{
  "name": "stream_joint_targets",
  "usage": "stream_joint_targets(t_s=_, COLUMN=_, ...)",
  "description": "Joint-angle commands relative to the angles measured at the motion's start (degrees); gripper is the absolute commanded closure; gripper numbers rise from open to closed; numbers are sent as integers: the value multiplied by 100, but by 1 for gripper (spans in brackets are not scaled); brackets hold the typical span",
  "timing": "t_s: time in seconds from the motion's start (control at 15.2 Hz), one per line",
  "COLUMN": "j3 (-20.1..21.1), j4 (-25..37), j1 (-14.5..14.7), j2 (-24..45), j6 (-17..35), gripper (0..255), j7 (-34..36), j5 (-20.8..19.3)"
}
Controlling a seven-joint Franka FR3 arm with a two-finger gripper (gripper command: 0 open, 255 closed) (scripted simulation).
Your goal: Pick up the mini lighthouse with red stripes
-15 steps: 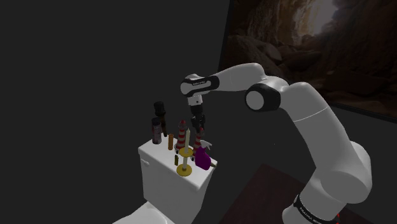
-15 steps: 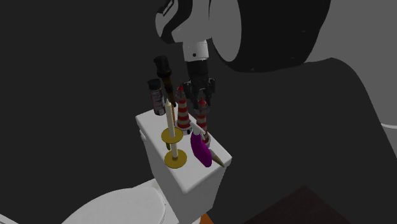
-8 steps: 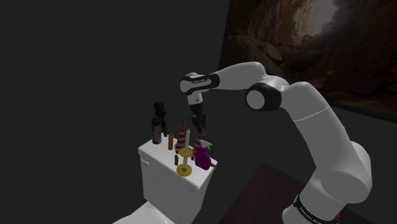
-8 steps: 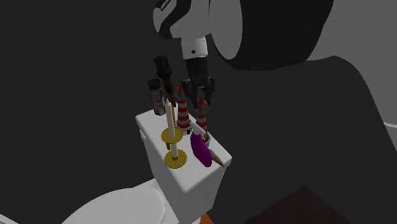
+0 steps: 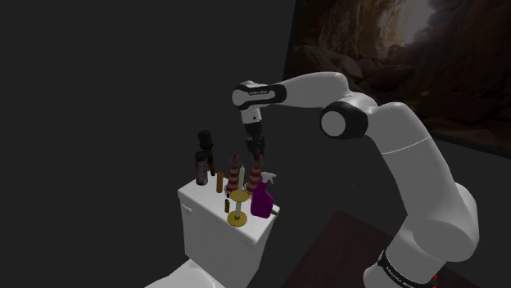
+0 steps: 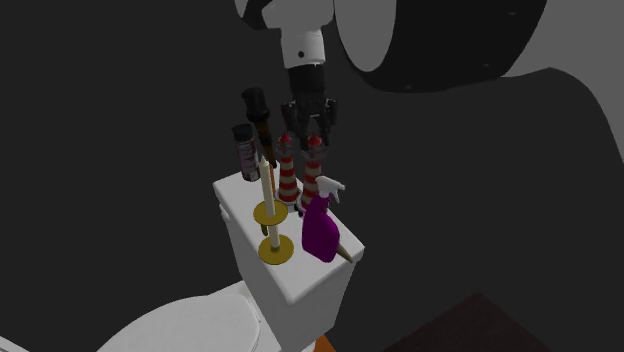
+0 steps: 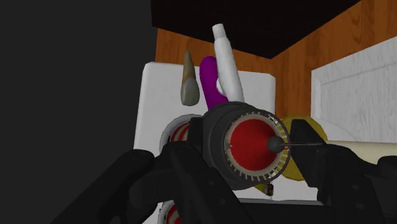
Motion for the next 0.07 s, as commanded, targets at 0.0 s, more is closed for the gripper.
stream_joint_targets(t_s=0.0, j3=-25, j4=67, j1=-23, j2=-28, j6=-32, gripper=255, j7=14, j5=-12)
